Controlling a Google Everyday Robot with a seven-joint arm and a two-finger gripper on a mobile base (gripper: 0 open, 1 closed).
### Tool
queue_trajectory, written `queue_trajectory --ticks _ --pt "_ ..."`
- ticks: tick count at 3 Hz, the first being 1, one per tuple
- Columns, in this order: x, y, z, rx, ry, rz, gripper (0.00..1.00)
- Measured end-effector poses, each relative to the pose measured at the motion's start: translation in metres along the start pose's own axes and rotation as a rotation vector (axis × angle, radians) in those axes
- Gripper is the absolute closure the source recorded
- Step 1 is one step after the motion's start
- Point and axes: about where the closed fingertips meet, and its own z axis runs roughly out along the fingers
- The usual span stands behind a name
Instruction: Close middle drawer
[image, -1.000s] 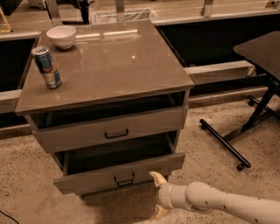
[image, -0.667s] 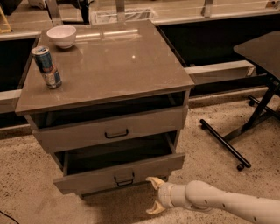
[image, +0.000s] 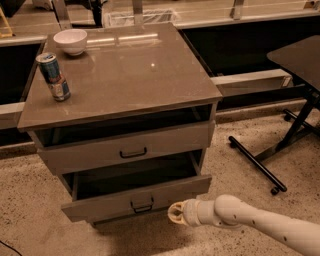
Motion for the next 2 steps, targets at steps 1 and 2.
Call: queue_trajectory --ticks 1,2 --pt "0.01 -0.023 0.005 0.004 -0.013 0.003 0.94" --pt "0.012 -0.046 0.011 0.03 -0.023 0.001 0.0"
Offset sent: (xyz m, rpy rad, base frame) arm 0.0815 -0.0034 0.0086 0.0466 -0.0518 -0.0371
